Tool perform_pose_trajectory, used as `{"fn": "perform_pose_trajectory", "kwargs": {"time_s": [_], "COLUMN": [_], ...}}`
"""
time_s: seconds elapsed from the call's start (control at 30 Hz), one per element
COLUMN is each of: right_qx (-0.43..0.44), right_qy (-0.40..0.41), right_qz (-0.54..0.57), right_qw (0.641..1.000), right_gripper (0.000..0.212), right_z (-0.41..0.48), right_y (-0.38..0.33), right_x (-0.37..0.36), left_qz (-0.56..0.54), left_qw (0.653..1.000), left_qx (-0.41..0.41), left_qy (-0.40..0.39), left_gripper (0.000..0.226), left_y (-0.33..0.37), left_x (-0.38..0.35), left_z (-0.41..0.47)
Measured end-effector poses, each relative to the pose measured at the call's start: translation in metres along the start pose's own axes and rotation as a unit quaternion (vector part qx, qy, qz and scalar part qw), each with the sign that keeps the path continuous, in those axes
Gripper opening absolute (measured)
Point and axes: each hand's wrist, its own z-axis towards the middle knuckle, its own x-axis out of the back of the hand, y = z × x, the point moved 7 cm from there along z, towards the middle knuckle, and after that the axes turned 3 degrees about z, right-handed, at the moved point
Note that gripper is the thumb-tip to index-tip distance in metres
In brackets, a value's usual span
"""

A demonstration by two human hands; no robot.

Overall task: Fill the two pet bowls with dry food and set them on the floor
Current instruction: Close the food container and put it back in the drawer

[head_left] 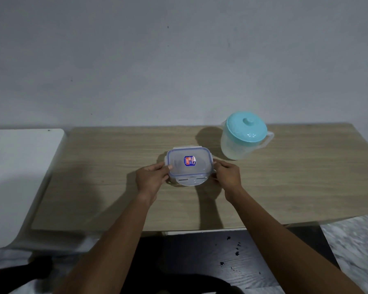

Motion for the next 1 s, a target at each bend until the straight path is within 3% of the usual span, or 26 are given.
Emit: {"fn": "perform_pose_trajectory", "kwargs": {"time_s": [0.2, 0.4, 0.53, 0.57, 0.67, 0.77, 0.87, 0.93, 1.0], "right_qx": [0.048, 0.036, 0.052, 0.067, 0.161, 0.221, 0.249, 0.273, 0.287], "right_qy": [-0.022, -0.023, -0.035, -0.044, -0.182, -0.305, -0.305, -0.284, -0.279], "right_qz": [-0.005, 0.013, -0.093, -0.135, -0.222, -0.433, -0.533, -0.551, -0.544], "right_qw": [0.999, 0.999, 0.994, 0.988, 0.944, 0.819, 0.749, 0.736, 0.737], "right_gripper": [0.031, 0.027, 0.037, 0.05, 0.101, 0.136, 0.132, 0.125, 0.122], "right_z": [-0.019, -0.016, -0.014, -0.011, -0.007, -0.004, 0.003, 0.006, 0.009], "right_y": [0.002, 0.008, -0.006, -0.015, -0.049, -0.059, -0.059, -0.058, -0.058], "right_x": [-0.011, -0.009, -0.006, -0.005, -0.021, -0.046, -0.061, -0.068, -0.071], "left_qz": [0.023, 0.064, 0.173, 0.225, 0.367, 0.523, 0.641, 0.67, 0.668], "left_qw": [1.0, 0.997, 0.984, 0.972, 0.914, 0.8, 0.706, 0.679, 0.678], "left_qx": [0.006, 0.05, -0.03, -0.069, -0.133, -0.171, -0.212, -0.246, -0.265], "left_qy": [0.007, -0.015, -0.005, -0.009, -0.108, -0.238, -0.214, -0.171, -0.153], "left_gripper": [0.046, 0.024, 0.02, 0.03, 0.099, 0.14, 0.135, 0.121, 0.113], "left_y": [0.0, -0.005, 0.013, 0.022, 0.044, 0.05, 0.052, 0.053, 0.052], "left_x": [-0.002, -0.007, -0.002, -0.002, -0.019, -0.047, -0.053, -0.055, -0.056], "left_z": [0.001, -0.001, 0.0, 0.003, 0.01, 0.008, 0.012, 0.013, 0.013]}}
